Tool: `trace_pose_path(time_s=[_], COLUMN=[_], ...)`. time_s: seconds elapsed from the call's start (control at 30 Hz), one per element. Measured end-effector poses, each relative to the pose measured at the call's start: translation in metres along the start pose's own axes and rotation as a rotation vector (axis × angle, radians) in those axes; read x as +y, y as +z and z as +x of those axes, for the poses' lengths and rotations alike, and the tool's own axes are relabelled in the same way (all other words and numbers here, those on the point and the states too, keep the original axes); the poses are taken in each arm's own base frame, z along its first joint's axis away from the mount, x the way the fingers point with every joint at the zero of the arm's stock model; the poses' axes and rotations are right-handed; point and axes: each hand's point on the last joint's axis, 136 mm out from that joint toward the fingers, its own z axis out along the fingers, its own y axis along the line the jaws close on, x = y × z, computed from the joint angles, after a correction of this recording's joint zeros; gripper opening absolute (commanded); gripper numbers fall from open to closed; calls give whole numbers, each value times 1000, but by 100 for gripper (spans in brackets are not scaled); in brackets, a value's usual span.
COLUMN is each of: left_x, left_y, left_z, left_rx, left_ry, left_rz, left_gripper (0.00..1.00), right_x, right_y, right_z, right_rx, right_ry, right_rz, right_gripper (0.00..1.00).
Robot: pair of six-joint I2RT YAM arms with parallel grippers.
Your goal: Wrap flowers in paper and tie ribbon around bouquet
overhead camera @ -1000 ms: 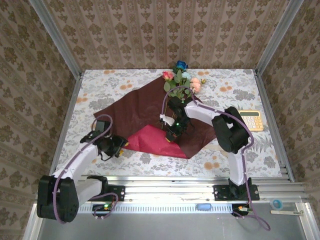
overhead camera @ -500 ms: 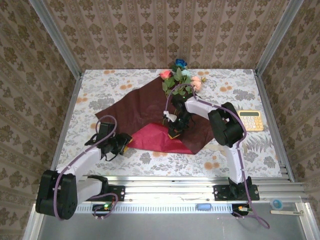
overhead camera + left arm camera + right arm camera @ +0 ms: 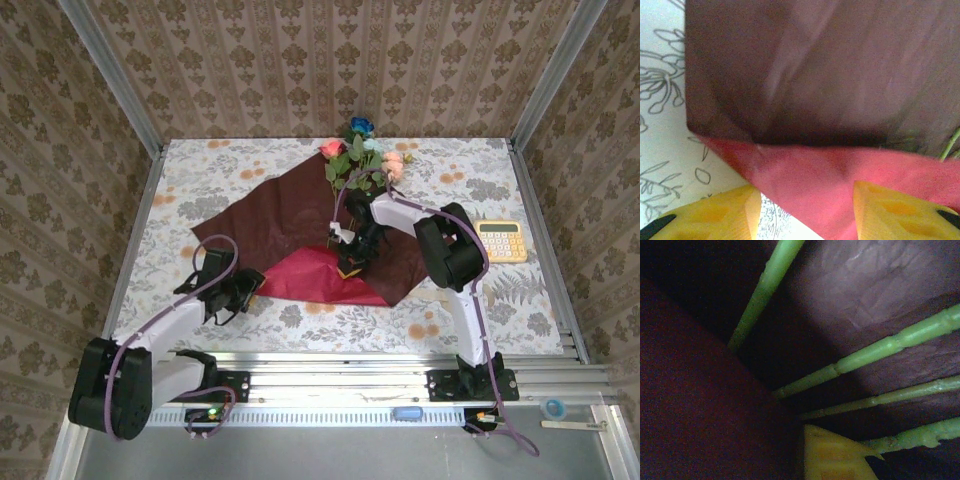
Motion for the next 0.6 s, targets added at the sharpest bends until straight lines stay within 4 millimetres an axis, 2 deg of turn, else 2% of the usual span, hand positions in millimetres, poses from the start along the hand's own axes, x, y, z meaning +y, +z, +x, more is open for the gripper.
trace_pose_path(time_s=[0.13, 0.23, 0.3, 0.4, 0.57, 0.6], left_x=[2, -2, -2, 2, -16, -19], left_y=[3, 5, 10, 13, 16, 14], left_z=[-2, -6, -8, -9, -14, -14], left_rx=[-7, -21, -27, -23, -46, -50], left_ry=[-10, -21, -24, -36, -8, -2], left_rz=[-10, 3, 0, -17, 38, 45], left_gripper=[46, 37, 29, 0, 0, 0], right_x=[-1, -1, -1, -1, -2, -2], right_y=[0, 0, 0, 0, 1, 1], right_z=[0, 0, 0, 0, 0, 0], right_rx=[0, 0, 1, 1, -1, -5], right_ry=[10, 18, 23, 25, 35, 39], right_rz=[-2, -4, -4, -4, -4, -3], right_gripper=[0, 0, 0, 0, 1, 8])
